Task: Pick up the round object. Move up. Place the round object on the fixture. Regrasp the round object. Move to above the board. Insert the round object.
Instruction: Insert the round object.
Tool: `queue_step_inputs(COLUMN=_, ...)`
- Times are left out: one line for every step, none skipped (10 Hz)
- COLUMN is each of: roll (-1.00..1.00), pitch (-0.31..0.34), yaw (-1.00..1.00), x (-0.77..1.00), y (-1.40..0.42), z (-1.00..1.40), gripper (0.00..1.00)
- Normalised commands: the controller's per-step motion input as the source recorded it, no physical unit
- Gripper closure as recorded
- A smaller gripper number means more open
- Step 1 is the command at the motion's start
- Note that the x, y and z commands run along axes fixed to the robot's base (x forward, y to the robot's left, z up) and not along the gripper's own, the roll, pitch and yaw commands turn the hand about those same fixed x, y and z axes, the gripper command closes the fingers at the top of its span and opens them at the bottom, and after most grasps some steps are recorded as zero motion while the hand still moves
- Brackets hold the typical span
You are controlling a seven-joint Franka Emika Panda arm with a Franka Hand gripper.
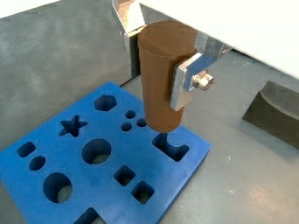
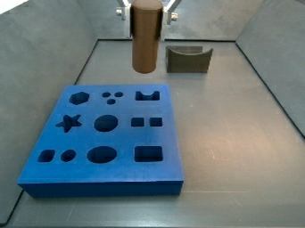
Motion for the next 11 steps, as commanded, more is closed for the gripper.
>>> queue_step_inputs(roll=0.00, pitch=0.000, yaw=0.00, x=0.00, y=-0.07, z=0.00, gripper=1.00)
queue_step_inputs(roll=0.00, pitch=0.000, yaw=0.00, x=0.00, y=-0.12, z=-0.05, gripper=1.00)
queue_step_inputs(roll=0.00, pitch=0.000, yaw=0.00, x=-0.02, y=-0.17, z=-0.08, gripper=1.00)
queue_step_inputs(roll=0.00, pitch=0.000, yaw=0.00, x=-0.18, y=-0.23, z=-0.17, gripper=1.00)
queue_step_inputs(roll=0.00, pitch=0.000, yaw=0.00, x=-0.42, y=-0.41, z=-0.21, gripper=1.00)
queue_step_inputs(roll=0.00, pitch=0.000, yaw=0.00, x=-0.53, y=-0.48, z=-0.27, gripper=1.00)
queue_step_inputs(roll=0.00, pitch=0.000, yaw=-0.03, x=-0.67, y=-0.52, z=-0.32, gripper=1.00)
queue_step_inputs(roll=0.00, pitch=0.000, yaw=-0.03, x=-0.61, y=-0.47, z=-0.33, gripper=1.00)
queue_step_inputs(roll=0.00, pitch=0.000, yaw=-0.05, x=-0.41, y=-0.26, z=-0.19, gripper=1.00)
queue_step_inputs(roll=-0.15, pitch=0.000, yaw=-0.18, x=0.00, y=-0.03, z=0.00, gripper=1.00)
queue_step_inputs(roll=-0.75, pitch=0.043, yaw=-0.43, x=-0.03, y=0.00, z=-0.23, gripper=1.00)
